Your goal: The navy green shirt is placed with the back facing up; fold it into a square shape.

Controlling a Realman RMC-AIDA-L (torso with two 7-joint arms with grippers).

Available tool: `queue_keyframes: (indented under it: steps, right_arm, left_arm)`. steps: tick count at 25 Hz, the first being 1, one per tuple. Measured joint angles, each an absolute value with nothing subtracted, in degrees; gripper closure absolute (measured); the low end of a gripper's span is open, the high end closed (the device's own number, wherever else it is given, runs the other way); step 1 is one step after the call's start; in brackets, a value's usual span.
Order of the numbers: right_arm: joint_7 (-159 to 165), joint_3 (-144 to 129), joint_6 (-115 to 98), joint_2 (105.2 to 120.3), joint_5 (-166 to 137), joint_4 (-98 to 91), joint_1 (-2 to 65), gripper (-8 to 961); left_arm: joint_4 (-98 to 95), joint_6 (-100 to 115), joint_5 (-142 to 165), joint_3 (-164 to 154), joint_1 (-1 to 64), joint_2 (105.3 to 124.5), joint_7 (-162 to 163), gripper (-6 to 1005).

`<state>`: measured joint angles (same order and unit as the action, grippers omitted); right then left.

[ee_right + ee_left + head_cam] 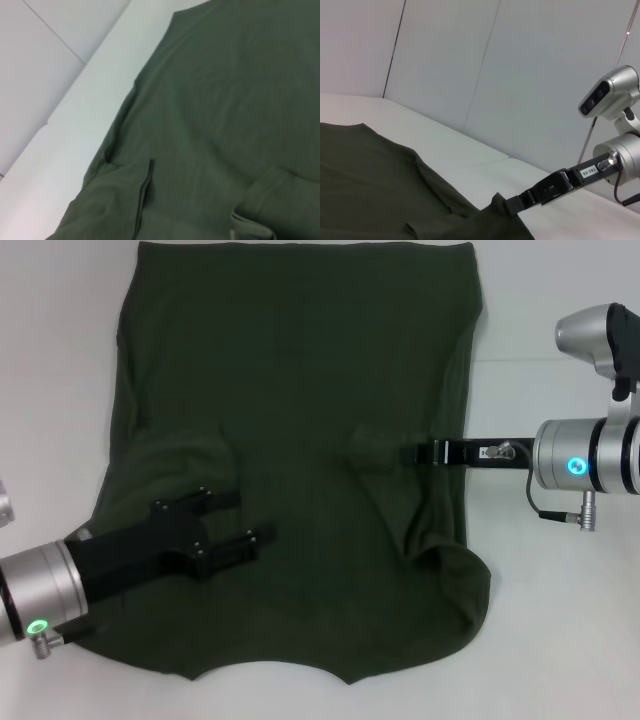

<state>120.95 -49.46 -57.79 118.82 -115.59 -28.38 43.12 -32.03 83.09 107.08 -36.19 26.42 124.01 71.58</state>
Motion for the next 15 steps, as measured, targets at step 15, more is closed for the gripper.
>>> queue_keyframes:
  steps: [15]
  right_arm:
    - [120.10, -51.72, -59.90, 120.11, -115.47, -27.09, 46.80, 911]
  left_arm:
    - [-33.22, 85.58, 107.01, -35.49, 24.93, 124.10, 71.63, 238]
